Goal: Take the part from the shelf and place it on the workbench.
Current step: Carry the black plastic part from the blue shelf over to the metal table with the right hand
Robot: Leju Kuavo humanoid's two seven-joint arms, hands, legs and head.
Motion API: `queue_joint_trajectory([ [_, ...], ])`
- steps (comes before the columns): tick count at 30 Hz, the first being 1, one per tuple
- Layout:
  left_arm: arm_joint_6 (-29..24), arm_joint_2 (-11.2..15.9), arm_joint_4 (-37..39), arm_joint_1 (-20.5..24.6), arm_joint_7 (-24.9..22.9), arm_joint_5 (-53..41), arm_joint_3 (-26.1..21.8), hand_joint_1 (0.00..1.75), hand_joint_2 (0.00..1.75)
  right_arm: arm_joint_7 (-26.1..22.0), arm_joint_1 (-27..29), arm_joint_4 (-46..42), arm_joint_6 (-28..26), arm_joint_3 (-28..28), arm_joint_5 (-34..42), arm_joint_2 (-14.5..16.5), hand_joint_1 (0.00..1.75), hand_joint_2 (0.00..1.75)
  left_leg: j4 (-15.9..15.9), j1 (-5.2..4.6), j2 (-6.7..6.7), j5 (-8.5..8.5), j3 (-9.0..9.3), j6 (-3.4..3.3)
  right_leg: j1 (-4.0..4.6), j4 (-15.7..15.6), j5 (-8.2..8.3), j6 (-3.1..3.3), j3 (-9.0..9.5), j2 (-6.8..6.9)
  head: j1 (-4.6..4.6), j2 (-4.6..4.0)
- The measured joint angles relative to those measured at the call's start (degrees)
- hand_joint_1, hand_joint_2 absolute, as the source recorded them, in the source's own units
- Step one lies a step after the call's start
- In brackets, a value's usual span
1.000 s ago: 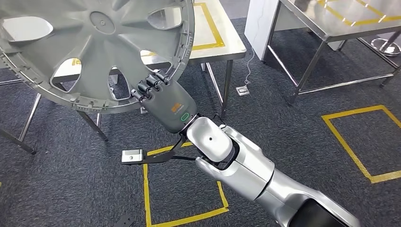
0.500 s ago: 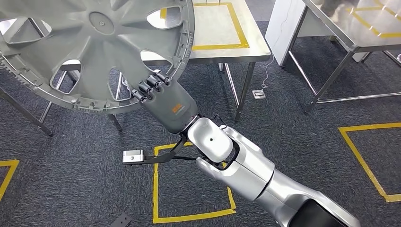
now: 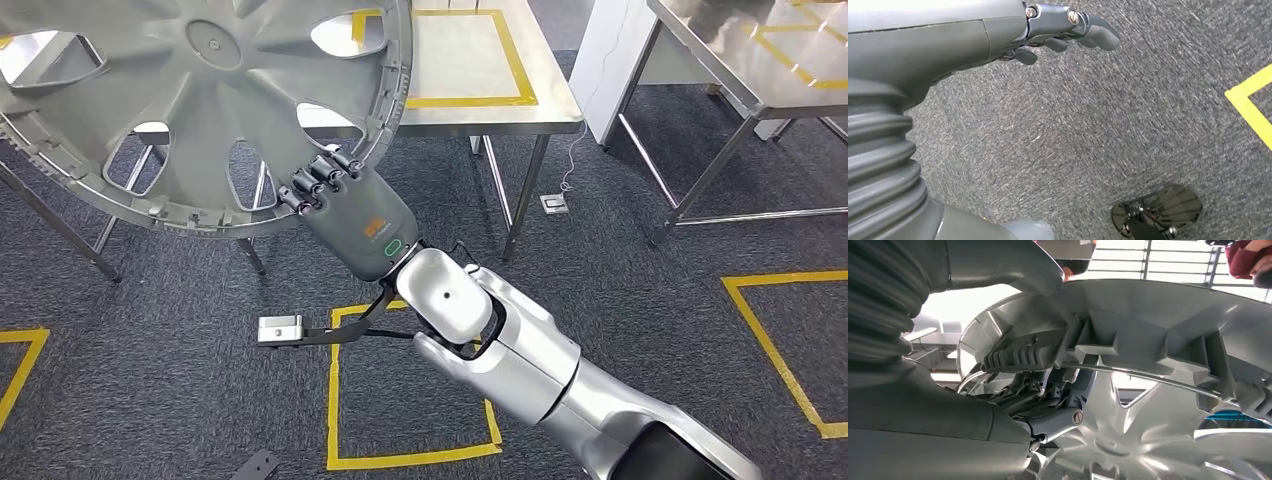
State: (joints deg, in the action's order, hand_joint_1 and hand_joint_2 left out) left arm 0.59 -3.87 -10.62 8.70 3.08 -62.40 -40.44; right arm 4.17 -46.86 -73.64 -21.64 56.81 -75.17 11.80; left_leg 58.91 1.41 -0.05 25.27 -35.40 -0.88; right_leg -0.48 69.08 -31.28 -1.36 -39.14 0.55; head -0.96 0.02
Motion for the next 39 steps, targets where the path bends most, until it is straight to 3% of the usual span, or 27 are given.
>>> queue_joint_trajectory([
  [2, 0.01, 0.00, -0.01, -0.01, -0.01, 0.00, 0.00, 0.00, 1.75, 0.02, 0.20, 0.12, -0.09, 0.01, -0.09, -0.05, 1.75, 1.75, 0.04, 0.12, -0.36, 0.00, -0.04, 0.22, -0.25, 5.63, -2.20, -0.26, -2.89, -0.36, 0.07, 0.00],
  [3, 0.03, 0.00, -0.01, -0.02, -0.02, 0.00, 0.00, 0.00, 1.75, 0.04, 0.28, 0.20, -0.13, 0.02, -0.10, -0.07, 1.75, 1.75, 0.08, 0.21, -0.57, 0.02, -0.03, 0.44, -0.39, 5.72, -1.78, -0.34, -3.06, -0.37, 0.07, 0.00],
  [4, 0.04, -0.01, -0.01, -0.02, -0.02, 0.00, 0.00, 0.00, 1.75, 0.08, 0.32, 0.26, -0.14, 0.02, -0.10, -0.07, 1.75, 1.75, 0.13, 0.35, -0.79, 0.08, 0.01, 0.73, -0.52, 3.58, -0.34, -0.40, -2.13, -0.37, 0.07, 0.00],
  [6, 0.07, -0.05, -0.01, -0.01, -0.02, 0.00, 0.00, 0.00, 1.75, 0.19, 0.32, 0.33, -0.16, 0.01, -0.10, -0.07, 1.75, 1.75, 0.31, 0.64, -1.16, 0.28, 0.09, 1.53, -0.66, -4.28, 3.31, -0.36, 1.51, -0.48, 0.11, 0.00],
  [8, 0.07, -0.08, -0.02, 0.01, -0.02, 0.00, 0.00, 0.00, 1.75, 0.22, 0.32, 0.36, -0.23, 0.01, -0.14, -0.07, 1.75, 1.75, 0.20, 0.75, -1.37, 0.34, 0.05, 2.58, -0.39, -9.22, 4.34, 0.24, 3.61, -0.64, 0.17, 0.00],
  [11, 0.07, -0.09, -0.03, -0.05, -0.03, 0.00, 0.00, 0.00, 1.75, 0.23, 0.40, 0.40, -0.32, 0.02, -0.22, -0.01, 1.75, 1.75, 0.42, 0.81, -1.30, 0.05, 0.24, 4.07, -0.16, -9.91, 4.54, 1.87, 4.10, -0.65, 0.16, 0.00],
  [13, 0.07, -0.15, -0.03, 0.01, -0.02, 0.00, 0.00, 0.00, 1.75, 0.25, 0.41, 0.43, -0.33, 0.02, -0.21, 0.12, 1.75, 1.75, 2.61, 0.90, -0.73, 1.01, -0.60, 4.43, -0.15, -10.13, 4.41, 2.81, 5.01, -0.55, 0.05, 0.00],
  [14, 0.07, -0.17, -0.03, 0.05, -0.02, 0.00, 0.00, 0.00, 1.75, 0.27, 0.43, 0.44, -0.33, 0.02, -0.22, 0.17, 1.75, 1.75, 5.26, 0.86, -0.45, 2.22, -2.03, 4.51, -0.08, -10.24, 4.24, 3.19, 5.43, -0.49, -0.04, 0.00],
  [16, 0.07, -0.14, -0.03, 0.00, -0.04, 0.01, 0.00, 0.00, 1.75, 0.26, 0.51, 0.50, -0.34, 0.02, -0.25, 0.17, 1.75, 1.75, 12.50, 0.63, -0.27, 4.94, -6.17, 4.56, 0.22, -10.24, 3.64, 3.76, 6.05, -0.43, -0.16, 0.00],
  [17, 0.07, -0.11, -0.03, -0.10, -0.07, 0.01, 0.00, 0.00, 1.75, 0.25, 0.60, 0.57, -0.34, 0.04, -0.27, 0.17, 1.75, 1.75, 15.23, 0.51, -0.27, 5.60, -8.03, 4.45, 0.38, -10.23, 3.27, 3.92, 6.42, -0.43, -0.20, 0.00],
  [18, 0.07, -0.08, -0.03, -0.20, -0.08, 0.02, 0.00, 0.00, 1.75, 0.22, 0.66, 0.66, -0.33, 0.07, -0.29, 0.17, 1.75, 1.75, 16.00, 0.40, -0.27, 5.22, -9.00, 4.23, 0.51, -10.22, 2.84, 4.00, 6.90, -0.45, -0.20, 0.00],
  [19, 0.07, -0.07, -0.03, -0.28, -0.09, 0.03, 0.00, 0.00, 1.75, 0.21, 0.70, 0.75, -0.32, 0.09, -0.29, 0.19, 1.75, 1.75, 14.60, 0.29, -0.25, 3.82, -8.87, 3.94, 0.61, -10.22, 2.34, 4.00, 7.50, -0.46, -0.21, 0.00],
  [21, 0.07, -0.07, -0.02, -0.38, -0.10, 0.10, -0.01, 0.00, 1.75, 0.23, 0.71, 0.90, -0.28, 0.10, -0.29, 0.26, 1.75, 1.75, 7.05, 0.02, 0.00, -0.78, -6.25, 3.33, 0.73, -10.22, 1.16, 3.77, 8.92, -0.40, -0.21, 0.00],
  [22, 0.06, -0.06, -0.01, -0.39, -0.14, 0.14, -0.01, 0.00, 1.75, 0.24, 0.67, 0.97, -0.28, 0.10, -0.28, 0.31, 1.75, 1.75, 3.58, -0.23, 0.24, -2.02, -4.97, 3.06, 0.81, -10.21, 0.63, 3.53, 9.43, -0.39, -0.20, 0.00],
  [24, 0.05, -0.06, 0.00, -0.42, -0.23, 0.21, -0.02, 0.00, 1.75, 0.23, 0.59, 1.09, -0.28, 0.10, -0.28, 0.41, 1.75, 1.75, 0.29, -0.70, 0.56, -2.60, -3.65, 2.36, 0.91, -10.29, -0.11, 2.85, 9.89, -0.36, -0.22, 0.00],
  [26, 0.04, -0.08, -0.01, -0.46, -0.25, 0.26, -0.03, 0.00, 1.75, 0.19, 0.56, 1.16, -0.27, 0.10, -0.28, 0.58, 1.75, 1.75, 0.12, -0.72, 0.29, -1.89, -2.89, 1.55, 0.97, -9.72, -0.14, 2.21, 9.99, -0.37, -0.24, 0.00],
  [28, 0.03, -0.13, -0.02, -0.51, -0.20, 0.31, -0.04, 0.00, 1.75, 0.20, 0.53, 1.22, -0.24, 0.10, -0.28, 0.76, 1.75, 1.75, -0.13, -0.44, -0.04, -1.14, -1.64, 0.86, 0.94, -5.67, 0.98, 1.63, 7.93, -0.45, -0.11, 0.00],
  [30, 0.02, -0.15, -0.03, -0.50, -0.05, 0.35, -0.08, 0.00, 1.75, 0.22, 0.47, 1.36, -0.23, 0.10, -0.28, 0.82, 1.75, 1.75, -0.34, -0.28, -0.30, -0.03, -0.25, 0.47, 0.70, 1.53, 0.83, 0.99, 2.60, -0.54, 0.07, 0.00],
  [32, 0.02, -0.15, -0.03, -0.62, 0.10, 0.37, -0.21, 0.00, 1.75, 0.19, 0.52, 1.60, -0.25, 0.11, -0.31, 0.81, 1.75, 1.75, -0.38, -0.22, -0.65, 1.38, 1.31, 0.43, 0.44, 6.51, -2.46, 0.59, -2.70, -0.53, 0.13, 0.00],
  [33, 0.02, -0.16, -0.03, -0.70, 0.14, 0.37, -0.28, 0.00, 1.75, 0.14, 0.57, 1.73, -0.26, 0.11, -0.32, 0.81, 1.75, 1.75, -0.38, -0.19, -0.85, 2.16, 2.26, 0.50, 0.39, 6.84, -4.05, 0.52, -4.26, -0.52, 0.14, 0.00],
  [34, 0.02, -0.16, -0.03, -0.76, 0.19, 0.37, -0.33, 0.00, 1.75, 0.11, 0.60, 1.85, -0.26, 0.12, -0.32, 0.81, 1.75, 1.75, -0.38, -0.16, -1.06, 3.00, 3.36, 0.59, 0.38, 5.51, -4.59, 0.58, -4.97, -0.52, 0.16, 0.00],
  [35, 0.02, -0.17, -0.03, -0.77, 0.22, 0.37, -0.36, 0.00, 1.75, 0.09, 0.60, 1.96, -0.26, 0.13, -0.31, 0.81, 1.75, 1.75, -0.40, -0.15, -1.24, 3.89, 4.55, 0.69, 0.41, 2.74, -3.46, 0.78, -4.95, -0.52, 0.19, 0.00],
  [36, 0.02, -0.22, 0.00, -0.85, 0.26, 0.37, -0.38, 0.00, 1.75, 0.09, 0.60, 2.09, -0.26, 0.12, -0.28, 0.78, 1.75, 1.75, -0.48, -0.11, -1.36, 4.77, 5.54, 0.80, 0.51, -1.00, -0.27, 1.11, -4.51, -0.52, 0.23, 0.00],
  [38, 0.02, -0.37, 0.07, -0.85, 0.31, 0.37, -0.41, 0.00, 1.75, 0.13, 0.56, 2.35, -0.35, 0.11, -0.26, 0.69, 1.75, 1.75, -0.70, -0.25, -1.61, 6.57, 7.23, 1.28, 0.93, -8.37, 8.14, 1.80, -3.42, -0.61, 0.28, 0.00],
  [39, 0.02, -0.43, 0.09, -0.86, 0.33, 0.37, -0.44, 0.00, 1.75, 0.13, 0.56, 2.45, -0.40, 0.10, -0.26, 0.65, 1.75, 1.75, -1.06, -0.32, -1.69, 7.23, 8.00, 1.59, 1.12, -10.49, 10.95, 2.05, -2.94, -0.71, 0.27, 0.00],
])
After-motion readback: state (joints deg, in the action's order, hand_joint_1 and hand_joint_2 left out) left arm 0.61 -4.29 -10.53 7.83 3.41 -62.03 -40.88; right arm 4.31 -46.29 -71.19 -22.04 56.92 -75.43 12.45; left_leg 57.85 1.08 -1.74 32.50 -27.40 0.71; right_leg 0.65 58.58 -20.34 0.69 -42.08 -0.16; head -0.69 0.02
